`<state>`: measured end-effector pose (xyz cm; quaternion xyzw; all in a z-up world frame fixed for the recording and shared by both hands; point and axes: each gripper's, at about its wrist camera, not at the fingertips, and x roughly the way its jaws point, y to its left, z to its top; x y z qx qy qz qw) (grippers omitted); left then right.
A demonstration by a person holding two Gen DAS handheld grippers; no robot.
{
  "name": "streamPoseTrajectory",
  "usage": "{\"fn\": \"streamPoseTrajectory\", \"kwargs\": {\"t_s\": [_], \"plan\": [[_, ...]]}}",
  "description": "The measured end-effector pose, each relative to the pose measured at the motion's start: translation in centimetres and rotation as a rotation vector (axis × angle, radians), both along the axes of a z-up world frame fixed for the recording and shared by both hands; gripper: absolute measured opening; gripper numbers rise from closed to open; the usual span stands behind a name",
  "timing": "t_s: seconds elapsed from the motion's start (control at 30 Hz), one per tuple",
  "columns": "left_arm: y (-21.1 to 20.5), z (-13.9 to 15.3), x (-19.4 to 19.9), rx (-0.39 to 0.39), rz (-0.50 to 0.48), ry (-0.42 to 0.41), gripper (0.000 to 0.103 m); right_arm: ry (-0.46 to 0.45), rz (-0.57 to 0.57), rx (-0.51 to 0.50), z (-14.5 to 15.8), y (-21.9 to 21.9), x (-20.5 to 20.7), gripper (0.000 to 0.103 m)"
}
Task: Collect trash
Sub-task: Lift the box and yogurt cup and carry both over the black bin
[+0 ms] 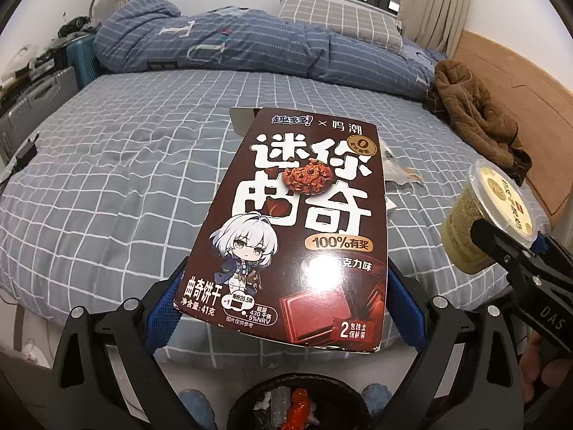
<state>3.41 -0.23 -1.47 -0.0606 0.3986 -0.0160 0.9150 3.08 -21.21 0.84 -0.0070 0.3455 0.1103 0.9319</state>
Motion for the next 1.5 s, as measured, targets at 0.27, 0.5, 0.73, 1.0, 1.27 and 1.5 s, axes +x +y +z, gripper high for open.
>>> {"fn": "streamPoseTrajectory", "kwargs": {"t_s": [0.27, 0.5, 0.73, 1.0, 1.27, 1.5], "plan": [[-0.1, -0.1, -2.2, -0.011, -0.001, 0.004, 0.094, 0.011, 0.002, 0.004, -0.2, -0.1, -1.7, 0.077], [-0.4, 0.2, -4.2, -0.013, -0.007, 0.002, 0.094, 0.015, 0.006, 0.011, -0.1, -0.2, -3.6, 0.077], [-1.0, -0.4, -6.6, -0.007, -0.009, 0.025, 0.094, 0.031, 0.015, 0.004, -0.7, -0.1, -5.4, 0.077], [-1.4, -1.6, -8.8, -0.007, -0.018, 0.056, 0.094, 0.051, 0.037, -0.003, -1.5, 0.4, -7.3, 0.077], [-1.9, -2.8, -10.7, -0.015, -0.019, 0.094, 0.094, 0.082, 0.034, 0.001, -2.5, 0.0, -8.8, 0.077], [-2.7, -3.8, -12.7, -0.015, -0.023, 0.132, 0.094, 0.127, 0.022, -0.004, -4.1, -0.7, -10.6, 0.077]]}}
